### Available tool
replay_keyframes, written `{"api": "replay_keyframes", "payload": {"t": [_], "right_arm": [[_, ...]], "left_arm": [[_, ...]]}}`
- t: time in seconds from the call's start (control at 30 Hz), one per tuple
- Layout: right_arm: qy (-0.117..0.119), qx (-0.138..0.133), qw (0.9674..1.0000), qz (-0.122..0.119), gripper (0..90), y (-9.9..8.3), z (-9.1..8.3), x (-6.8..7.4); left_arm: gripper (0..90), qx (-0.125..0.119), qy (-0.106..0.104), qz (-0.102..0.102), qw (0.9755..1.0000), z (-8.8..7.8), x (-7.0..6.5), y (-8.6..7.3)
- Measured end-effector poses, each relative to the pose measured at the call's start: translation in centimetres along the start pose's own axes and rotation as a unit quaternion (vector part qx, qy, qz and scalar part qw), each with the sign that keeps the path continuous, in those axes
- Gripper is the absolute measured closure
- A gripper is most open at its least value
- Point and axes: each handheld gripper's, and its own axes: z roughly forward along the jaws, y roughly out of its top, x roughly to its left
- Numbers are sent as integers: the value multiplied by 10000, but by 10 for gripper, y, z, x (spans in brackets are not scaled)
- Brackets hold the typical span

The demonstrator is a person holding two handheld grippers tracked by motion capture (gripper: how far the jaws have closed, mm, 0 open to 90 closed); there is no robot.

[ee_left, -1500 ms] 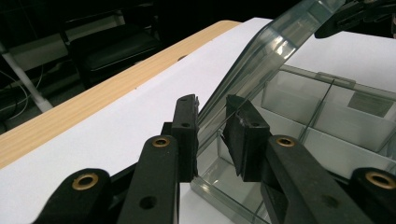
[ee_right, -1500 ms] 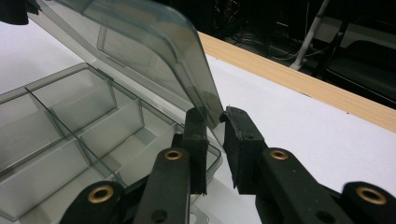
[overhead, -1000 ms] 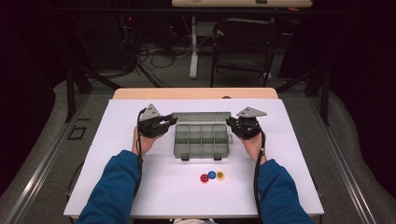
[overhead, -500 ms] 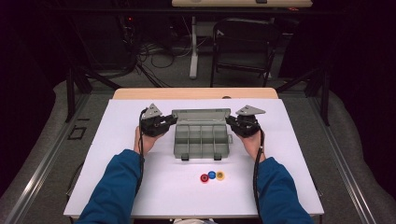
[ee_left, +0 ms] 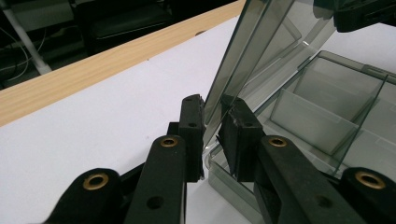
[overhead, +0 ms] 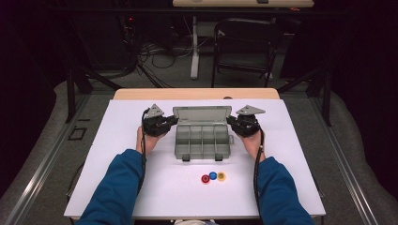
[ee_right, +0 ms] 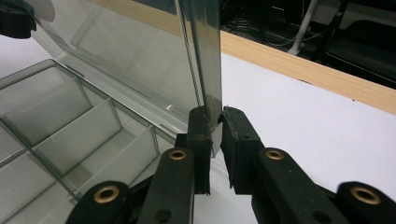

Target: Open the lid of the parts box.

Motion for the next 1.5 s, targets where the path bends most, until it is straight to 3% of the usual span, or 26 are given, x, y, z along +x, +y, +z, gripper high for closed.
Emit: {"api": "replay_keyframes", "payload": {"t": [0.73, 1.5], "right_arm": [[-72, 245, 9996, 76, 827, -10, 17, -3], [-211, 252, 9994, 77, 806, -11, 23, -2]], "left_arm": [[801, 219, 119, -70, 9997, 12, 4, -3], [799, 386, 233, -179, 9988, 21, 6, -10]]}}
